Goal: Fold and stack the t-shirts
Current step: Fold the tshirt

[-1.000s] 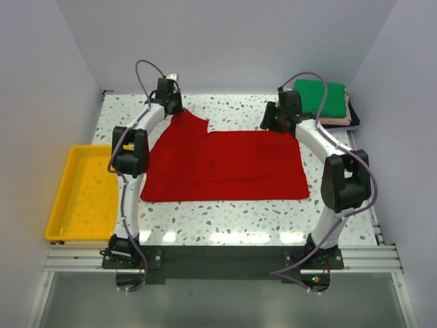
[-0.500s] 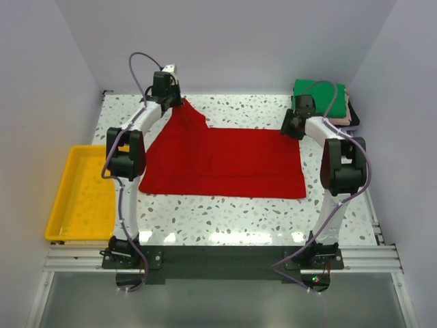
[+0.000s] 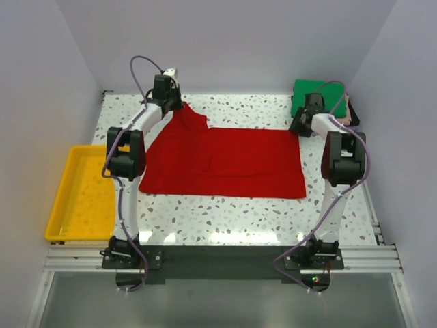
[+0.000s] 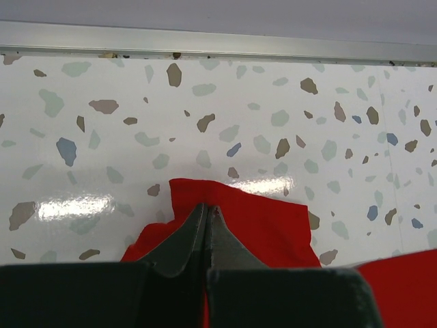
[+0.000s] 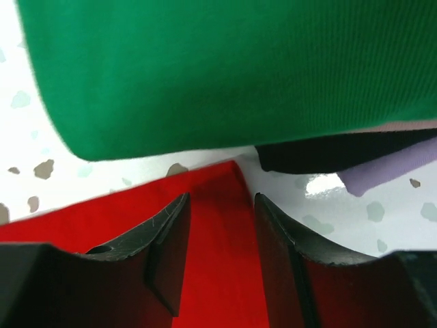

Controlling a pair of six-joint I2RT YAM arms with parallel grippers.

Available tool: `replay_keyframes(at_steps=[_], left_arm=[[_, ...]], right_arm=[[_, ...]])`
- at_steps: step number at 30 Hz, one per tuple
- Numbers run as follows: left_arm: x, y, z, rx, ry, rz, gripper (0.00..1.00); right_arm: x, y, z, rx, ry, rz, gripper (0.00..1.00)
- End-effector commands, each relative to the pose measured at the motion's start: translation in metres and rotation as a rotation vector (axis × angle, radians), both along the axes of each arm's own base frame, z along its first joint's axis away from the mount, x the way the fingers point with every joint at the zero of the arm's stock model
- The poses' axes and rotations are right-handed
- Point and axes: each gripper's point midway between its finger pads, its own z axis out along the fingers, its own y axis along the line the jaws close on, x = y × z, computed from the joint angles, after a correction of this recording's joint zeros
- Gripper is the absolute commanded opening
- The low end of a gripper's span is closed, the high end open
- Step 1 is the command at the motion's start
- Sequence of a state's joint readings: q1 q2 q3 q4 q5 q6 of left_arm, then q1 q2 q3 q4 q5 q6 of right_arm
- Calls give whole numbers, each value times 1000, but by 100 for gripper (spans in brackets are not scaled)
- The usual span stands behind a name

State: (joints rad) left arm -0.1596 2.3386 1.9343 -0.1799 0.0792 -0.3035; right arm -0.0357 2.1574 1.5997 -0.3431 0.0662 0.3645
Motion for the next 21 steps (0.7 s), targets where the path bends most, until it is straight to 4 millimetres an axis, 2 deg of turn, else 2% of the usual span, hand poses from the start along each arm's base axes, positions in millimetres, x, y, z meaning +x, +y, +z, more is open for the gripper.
replay_keyframes(at_steps=[1,9,15,21], left_arm=[[9,-2,56,-33,-128,-8,0],[8,-1,55,-33,-123,-6,0],[7,-1,58,-36,-127,-4,0],[5,0,67,-51,-137,8,0]], right_arm=[[23,-12,17,-40,-74,-38,46],[30,-12,9,-38,-73,-33,42],[29,-8,2,-13,-65,-27,28],[28,-10,12,-22,-84,-40,12]])
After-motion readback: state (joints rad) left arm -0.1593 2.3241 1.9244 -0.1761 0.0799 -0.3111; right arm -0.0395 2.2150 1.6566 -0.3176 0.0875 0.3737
